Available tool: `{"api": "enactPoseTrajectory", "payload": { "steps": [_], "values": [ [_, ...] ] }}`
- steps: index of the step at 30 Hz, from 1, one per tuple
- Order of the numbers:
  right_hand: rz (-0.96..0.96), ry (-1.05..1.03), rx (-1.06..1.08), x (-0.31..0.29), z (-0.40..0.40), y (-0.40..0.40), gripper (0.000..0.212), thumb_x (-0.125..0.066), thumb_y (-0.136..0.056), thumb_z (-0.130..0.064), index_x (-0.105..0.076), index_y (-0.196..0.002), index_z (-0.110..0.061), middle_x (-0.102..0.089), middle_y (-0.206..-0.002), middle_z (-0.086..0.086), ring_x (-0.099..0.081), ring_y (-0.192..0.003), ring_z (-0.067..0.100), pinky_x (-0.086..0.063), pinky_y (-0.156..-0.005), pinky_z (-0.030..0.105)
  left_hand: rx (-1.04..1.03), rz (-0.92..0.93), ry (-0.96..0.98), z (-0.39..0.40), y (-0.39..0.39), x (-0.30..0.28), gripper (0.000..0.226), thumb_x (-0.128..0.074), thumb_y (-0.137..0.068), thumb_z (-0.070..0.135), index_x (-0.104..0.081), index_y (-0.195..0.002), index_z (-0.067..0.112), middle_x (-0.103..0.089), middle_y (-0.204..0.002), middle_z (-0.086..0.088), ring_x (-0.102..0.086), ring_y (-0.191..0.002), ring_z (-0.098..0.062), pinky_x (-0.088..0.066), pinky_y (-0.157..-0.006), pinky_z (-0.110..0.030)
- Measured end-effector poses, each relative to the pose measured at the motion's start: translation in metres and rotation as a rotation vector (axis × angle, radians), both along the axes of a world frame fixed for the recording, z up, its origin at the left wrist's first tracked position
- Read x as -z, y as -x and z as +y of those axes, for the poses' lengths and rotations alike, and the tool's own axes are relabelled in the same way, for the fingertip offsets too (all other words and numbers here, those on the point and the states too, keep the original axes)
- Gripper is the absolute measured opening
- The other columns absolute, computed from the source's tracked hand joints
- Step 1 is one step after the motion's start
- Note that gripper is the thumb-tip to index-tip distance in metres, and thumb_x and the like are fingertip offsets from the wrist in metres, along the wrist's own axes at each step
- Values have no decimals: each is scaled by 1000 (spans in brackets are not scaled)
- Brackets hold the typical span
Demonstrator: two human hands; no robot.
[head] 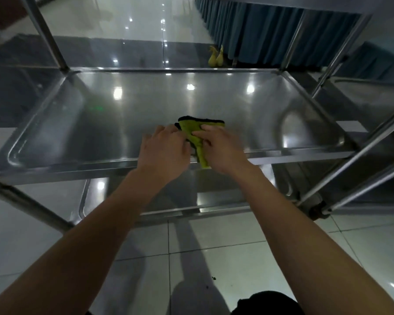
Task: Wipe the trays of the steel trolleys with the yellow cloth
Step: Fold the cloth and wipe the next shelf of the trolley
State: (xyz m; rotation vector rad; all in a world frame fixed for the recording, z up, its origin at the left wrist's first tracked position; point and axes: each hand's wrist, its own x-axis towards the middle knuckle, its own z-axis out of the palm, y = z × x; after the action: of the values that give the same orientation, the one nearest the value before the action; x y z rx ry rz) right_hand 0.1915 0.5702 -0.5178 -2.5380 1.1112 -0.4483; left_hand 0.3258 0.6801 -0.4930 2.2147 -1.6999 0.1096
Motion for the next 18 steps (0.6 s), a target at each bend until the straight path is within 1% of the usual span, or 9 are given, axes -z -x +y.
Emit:
{"api": "enactPoseTrajectory", "payload": {
  "steps": [2,5,9,11,14,16,18],
  "values": [
    [3,7,-19,0,-13,16,43,-43,-100,-20,-58,-138,-32,-41,-156,-3,-35,-142,23,-28,-117,44,-17,7,-20,-13,11,-2,28,-45,-97,32,-67,-104,18,-60,-108,-4,-53,-105,-26,-36,-80,-39],
    [18,34,22,-2,-41,54,44,-43,-99,-21,-58,-138,-35,-42,-155,-5,-35,-142,22,-27,-116,37,-29,33,-29,-36,33,-7,28,-48,-95,33,-69,-107,20,-60,-112,-4,-52,-108,-27,-40,-85,-40],
    [65,54,123,-5,-82,117,45,-41,-100,-20,-56,-139,-37,-42,-155,-7,-35,-142,21,-27,-117,39,8,81,-2,-70,75,-10,33,-50,-94,35,-68,-119,24,-60,-124,-2,-51,-117,-27,-40,-92,-40],
    [70,67,179,-6,-99,147,46,-41,-100,-19,-57,-139,-37,-43,-155,-8,-36,-142,20,-27,-117,38,38,106,-1,-86,95,-8,34,-51,-94,34,-68,-121,25,-60,-127,-2,-52,-118,-27,-41,-93,-40],
    [99,87,272,-7,-128,191,45,-40,-100,-17,-58,-139,-33,-43,-155,-4,-38,-141,25,-29,-116,38,77,85,-4,-109,117,-2,31,-50,-93,32,-70,-115,22,-63,-123,-3,-54,-115,-27,-43,-93,-40],
    [128,66,347,-9,-145,220,47,-40,-99,-14,-56,-141,-29,-44,-155,1,-40,-138,31,-33,-114,44,80,85,-2,-118,127,2,27,-52,-92,31,-72,-108,21,-64,-118,-3,-56,-112,-28,-45,-91,-40],
    [158,64,416,-11,-157,242,49,-43,-97,-10,-54,-142,-24,-47,-150,7,-45,-132,36,-38,-109,48,92,69,-4,-122,133,5,23,-53,-92,31,-72,-101,23,-65,-112,-4,-57,-109,-30,-48,-88,-40]
  ]
}}
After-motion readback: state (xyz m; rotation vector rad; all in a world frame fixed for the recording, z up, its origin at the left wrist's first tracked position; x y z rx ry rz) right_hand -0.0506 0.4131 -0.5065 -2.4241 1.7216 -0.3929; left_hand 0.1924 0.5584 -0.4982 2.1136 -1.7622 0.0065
